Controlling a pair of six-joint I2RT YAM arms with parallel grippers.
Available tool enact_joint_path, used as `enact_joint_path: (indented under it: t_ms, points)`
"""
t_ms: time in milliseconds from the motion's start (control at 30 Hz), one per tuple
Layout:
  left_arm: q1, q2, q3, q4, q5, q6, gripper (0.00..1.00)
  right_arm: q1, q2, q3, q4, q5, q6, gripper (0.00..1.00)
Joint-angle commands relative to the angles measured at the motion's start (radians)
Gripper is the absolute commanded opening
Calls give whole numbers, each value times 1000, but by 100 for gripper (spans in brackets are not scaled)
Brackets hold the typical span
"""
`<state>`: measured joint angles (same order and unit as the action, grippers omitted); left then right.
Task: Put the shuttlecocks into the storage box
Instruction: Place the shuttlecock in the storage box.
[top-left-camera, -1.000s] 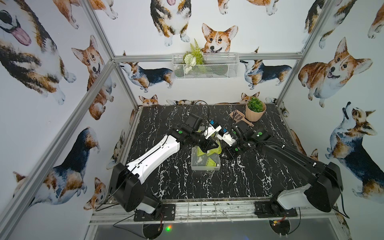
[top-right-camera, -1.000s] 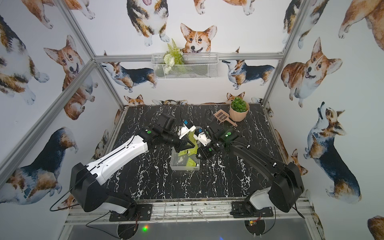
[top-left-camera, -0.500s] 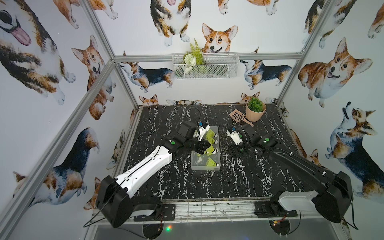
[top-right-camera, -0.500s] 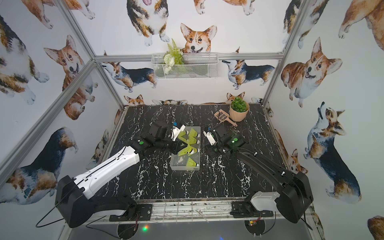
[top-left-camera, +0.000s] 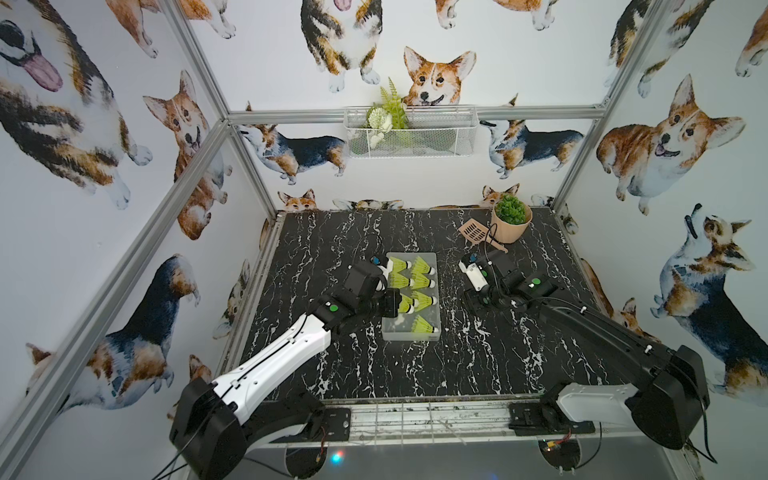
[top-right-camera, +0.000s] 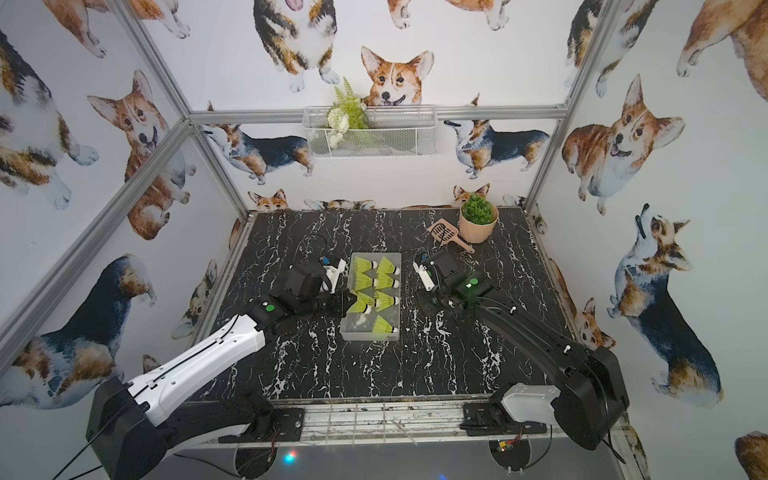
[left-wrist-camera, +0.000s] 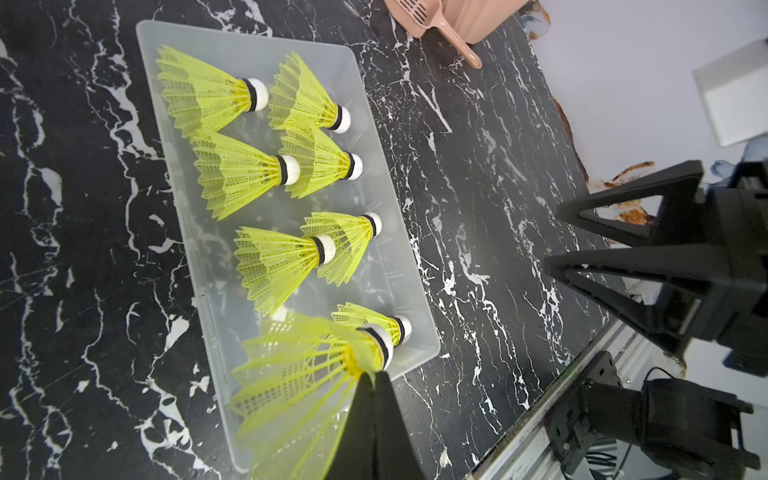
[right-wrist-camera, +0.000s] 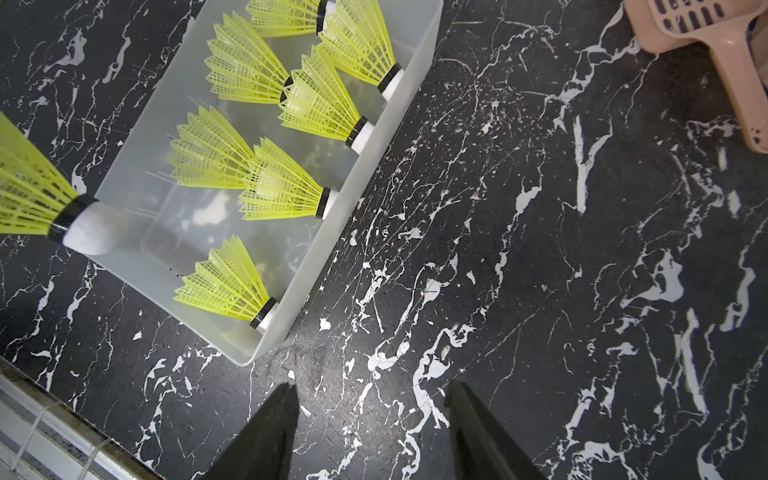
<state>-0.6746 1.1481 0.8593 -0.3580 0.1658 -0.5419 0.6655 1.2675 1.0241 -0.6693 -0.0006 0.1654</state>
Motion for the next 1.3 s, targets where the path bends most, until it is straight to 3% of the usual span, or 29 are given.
enact_joint_path:
  t_ms: [0,633,1267]
  points:
    - [0,-11,-50,20,-36,-53,0,0,0,-3,34,1,19,62]
    - [-14,51,-147,149,36,-160,0,-1,-4,-24,48,-9,26,62]
    - [-35,72,-229,235,11,-259,0,0,-2,-40,54,-15,31,62]
